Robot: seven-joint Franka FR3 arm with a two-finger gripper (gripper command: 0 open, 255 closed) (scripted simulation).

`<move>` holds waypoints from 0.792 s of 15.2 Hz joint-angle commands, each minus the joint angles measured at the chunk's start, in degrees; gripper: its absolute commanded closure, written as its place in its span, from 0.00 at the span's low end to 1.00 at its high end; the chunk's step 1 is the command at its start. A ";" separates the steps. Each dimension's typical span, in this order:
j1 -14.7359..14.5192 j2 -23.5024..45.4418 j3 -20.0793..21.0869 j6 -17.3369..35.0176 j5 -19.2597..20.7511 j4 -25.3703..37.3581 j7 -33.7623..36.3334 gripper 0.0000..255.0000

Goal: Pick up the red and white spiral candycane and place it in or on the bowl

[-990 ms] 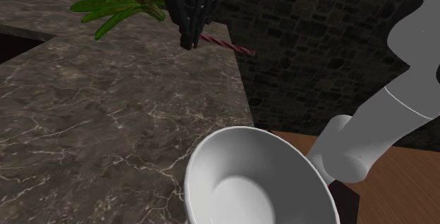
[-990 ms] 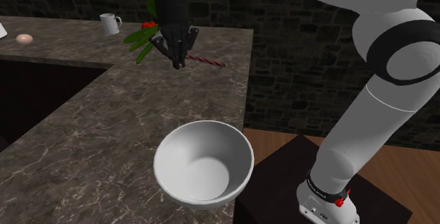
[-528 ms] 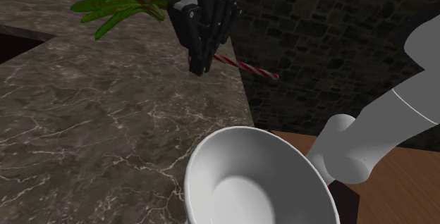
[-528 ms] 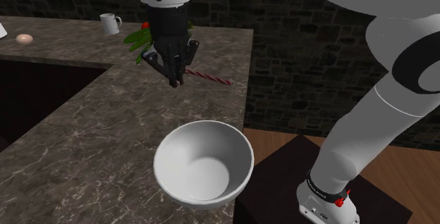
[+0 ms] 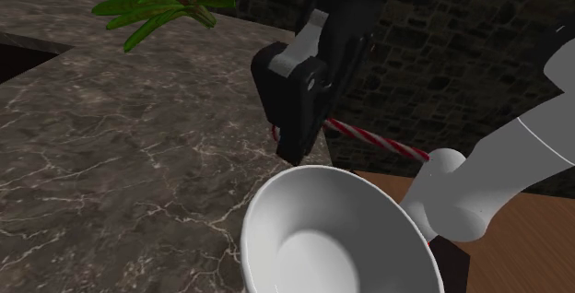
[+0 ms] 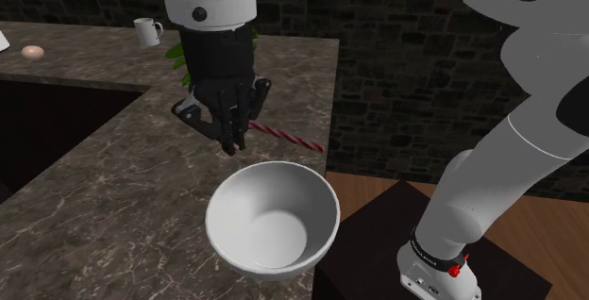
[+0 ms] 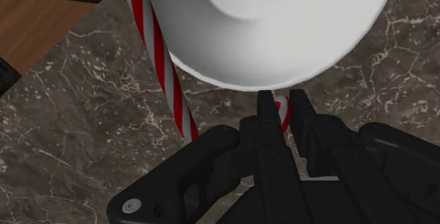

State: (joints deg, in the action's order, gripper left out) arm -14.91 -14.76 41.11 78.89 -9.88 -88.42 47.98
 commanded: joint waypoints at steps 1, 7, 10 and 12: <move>-0.86 0.32 2.36 -0.21 -0.17 0.84 3.41 1.00; -1.81 -1.93 3.16 3.63 -1.73 -4.54 4.43 1.00; -2.12 -3.23 2.74 5.94 -2.48 -7.94 3.74 1.00; -2.32 -3.99 2.55 7.46 -2.92 -10.10 3.33 1.00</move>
State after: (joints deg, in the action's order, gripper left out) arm -17.13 -18.38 43.71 85.50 -12.59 -97.41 51.49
